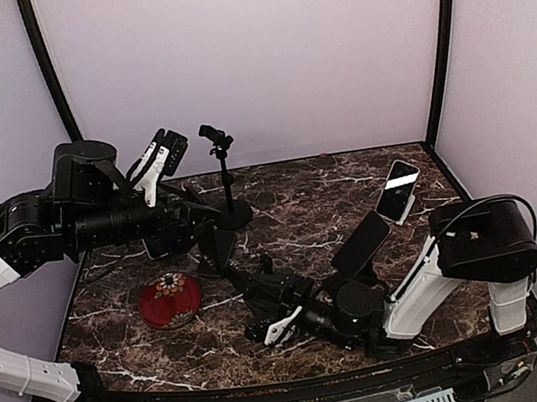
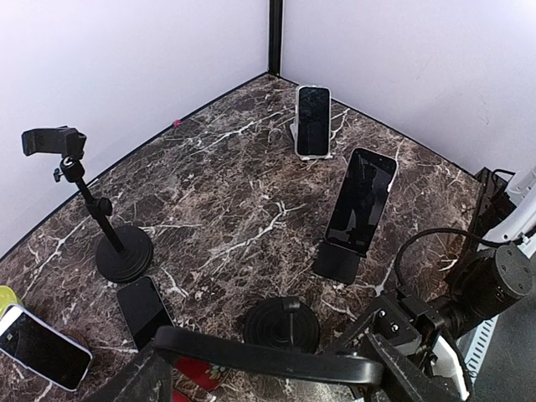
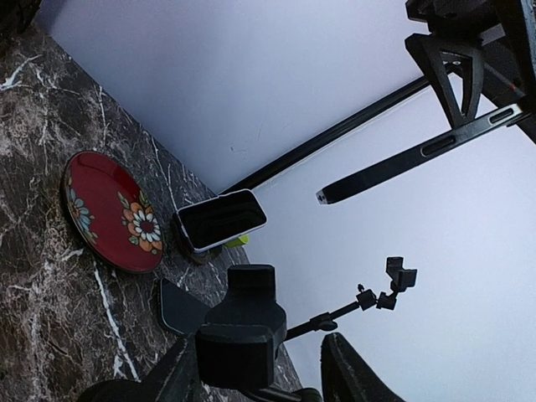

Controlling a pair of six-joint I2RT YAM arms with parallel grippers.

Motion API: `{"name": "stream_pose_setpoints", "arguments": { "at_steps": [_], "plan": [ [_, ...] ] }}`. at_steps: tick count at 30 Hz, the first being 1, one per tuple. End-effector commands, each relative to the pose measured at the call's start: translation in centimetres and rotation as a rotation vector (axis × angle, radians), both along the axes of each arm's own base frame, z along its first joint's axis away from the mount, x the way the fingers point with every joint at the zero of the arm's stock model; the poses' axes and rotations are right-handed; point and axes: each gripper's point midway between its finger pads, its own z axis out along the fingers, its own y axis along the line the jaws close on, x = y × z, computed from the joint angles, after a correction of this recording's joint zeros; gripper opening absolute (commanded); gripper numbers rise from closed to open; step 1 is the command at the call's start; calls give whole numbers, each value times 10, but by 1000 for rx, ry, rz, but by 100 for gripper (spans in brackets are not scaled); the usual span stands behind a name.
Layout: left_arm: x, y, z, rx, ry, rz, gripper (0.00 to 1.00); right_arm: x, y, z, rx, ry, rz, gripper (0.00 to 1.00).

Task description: Remove the phone from the phone stand

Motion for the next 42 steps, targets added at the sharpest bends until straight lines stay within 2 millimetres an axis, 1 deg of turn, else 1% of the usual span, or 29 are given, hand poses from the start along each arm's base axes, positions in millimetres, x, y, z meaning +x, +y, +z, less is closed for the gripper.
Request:
{"name": "stream_pose_setpoints", "arguments": {
  "at_steps": [1,4,7,8,12,15,17,22,25,27,30,32,33,35,38,42],
  "plan": [
    [8,9,21,-64,-31,50,45,1,3,15,19,-28,-29,46],
    [12,15,17,-61,-20,72,44,1,3,15,12,-29,-29,39],
    [19,23,9,-46,-2,107,44,1,3,15,3,-31,-30,25],
    [21,25,7,-39,7,123,44,1,2,16,3,-34,-32,22],
    [31,34,3,-23,18,172,44,1,1,24,15,-52,-35,15],
    [38,39,-2,-10,32,205,44,0,-1,37,36,-74,-40,11],
    [45,42,-9,14,51,230,44,1,-3,51,64,-89,-48,8],
    [65,49,-36,86,118,288,42,-1,-11,98,148,-123,-49,8],
    [77,49,-47,102,156,306,42,-4,-18,124,186,-153,-52,7],
    [85,48,-52,111,171,314,42,-6,-24,142,215,-166,-54,7],
    [93,36,-60,120,212,291,41,-8,-35,165,247,-188,-57,6],
    [98,27,-69,135,234,276,41,-11,-41,177,261,-207,-62,6],
    [102,23,-77,153,248,273,40,-11,-42,177,251,-216,-64,6],
    [108,16,-86,163,261,268,40,-15,-54,195,276,-241,-76,6],
    [114,2,-102,168,304,247,40,-20,-65,206,288,-260,-86,6],
    [122,-10,-126,186,356,249,39,-27,-82,222,315,-281,-102,5]
  ]
}}
